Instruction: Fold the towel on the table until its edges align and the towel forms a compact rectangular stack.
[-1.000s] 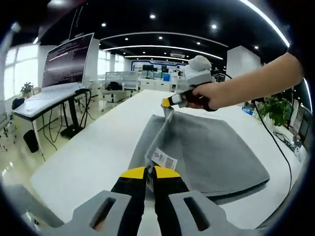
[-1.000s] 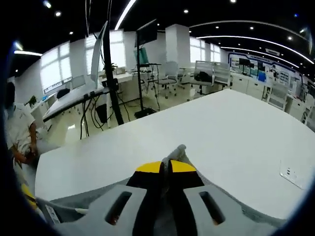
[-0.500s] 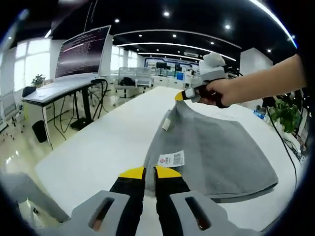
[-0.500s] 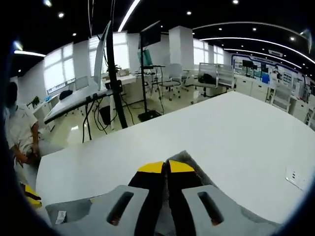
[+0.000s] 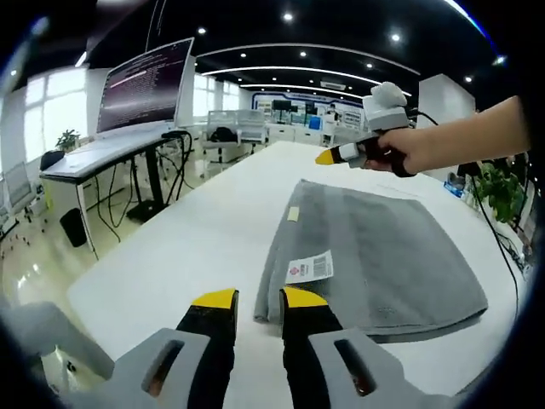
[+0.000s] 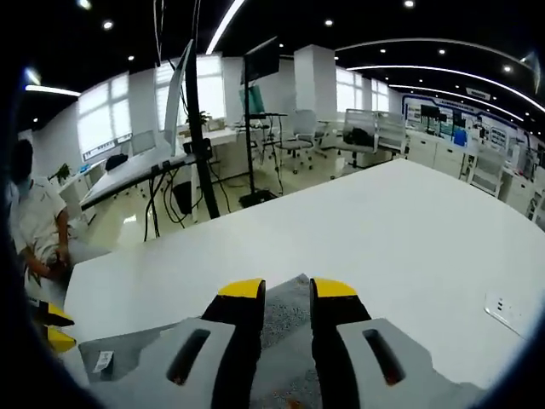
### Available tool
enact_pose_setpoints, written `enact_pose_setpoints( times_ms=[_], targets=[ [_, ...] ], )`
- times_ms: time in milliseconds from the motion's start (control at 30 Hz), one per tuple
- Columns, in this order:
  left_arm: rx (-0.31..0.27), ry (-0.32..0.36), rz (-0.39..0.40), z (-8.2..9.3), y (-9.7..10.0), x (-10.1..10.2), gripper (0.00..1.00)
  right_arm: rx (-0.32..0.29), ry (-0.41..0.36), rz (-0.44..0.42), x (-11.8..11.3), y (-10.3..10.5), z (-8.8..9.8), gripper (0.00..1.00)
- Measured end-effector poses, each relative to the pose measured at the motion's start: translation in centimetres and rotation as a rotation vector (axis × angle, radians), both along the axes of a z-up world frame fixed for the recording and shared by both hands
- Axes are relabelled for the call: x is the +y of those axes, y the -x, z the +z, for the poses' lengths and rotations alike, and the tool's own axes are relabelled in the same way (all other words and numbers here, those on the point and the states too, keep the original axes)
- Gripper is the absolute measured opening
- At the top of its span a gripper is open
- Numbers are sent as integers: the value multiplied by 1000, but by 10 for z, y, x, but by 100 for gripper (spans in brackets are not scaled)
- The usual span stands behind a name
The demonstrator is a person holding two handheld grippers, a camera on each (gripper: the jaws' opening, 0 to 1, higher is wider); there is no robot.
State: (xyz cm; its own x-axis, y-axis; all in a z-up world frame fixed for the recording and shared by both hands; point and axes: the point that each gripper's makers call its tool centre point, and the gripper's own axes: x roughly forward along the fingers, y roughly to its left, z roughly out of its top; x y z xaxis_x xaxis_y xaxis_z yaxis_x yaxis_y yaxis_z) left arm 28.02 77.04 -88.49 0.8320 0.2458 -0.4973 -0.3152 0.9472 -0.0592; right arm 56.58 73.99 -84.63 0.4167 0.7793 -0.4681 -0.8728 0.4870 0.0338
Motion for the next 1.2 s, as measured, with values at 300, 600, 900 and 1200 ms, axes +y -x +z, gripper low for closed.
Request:
enact_pose_setpoints(
  times_ms=[300,600,900,1200],
  targets=[
    [25,21,-20,-3,2,-2,26,22,19,-17,-15,-5,-2,27],
    [58,19,-25,-5,6,2,25,26,65,-55,-39,-9,-15,27],
    [82,-8,-79,-4,-2,3,24,39,68,-140,-80,-23,-15,26],
    [89,-9,-99,-2,-11,4,24,22,108,-179,-123,-27,-20,26]
  ],
)
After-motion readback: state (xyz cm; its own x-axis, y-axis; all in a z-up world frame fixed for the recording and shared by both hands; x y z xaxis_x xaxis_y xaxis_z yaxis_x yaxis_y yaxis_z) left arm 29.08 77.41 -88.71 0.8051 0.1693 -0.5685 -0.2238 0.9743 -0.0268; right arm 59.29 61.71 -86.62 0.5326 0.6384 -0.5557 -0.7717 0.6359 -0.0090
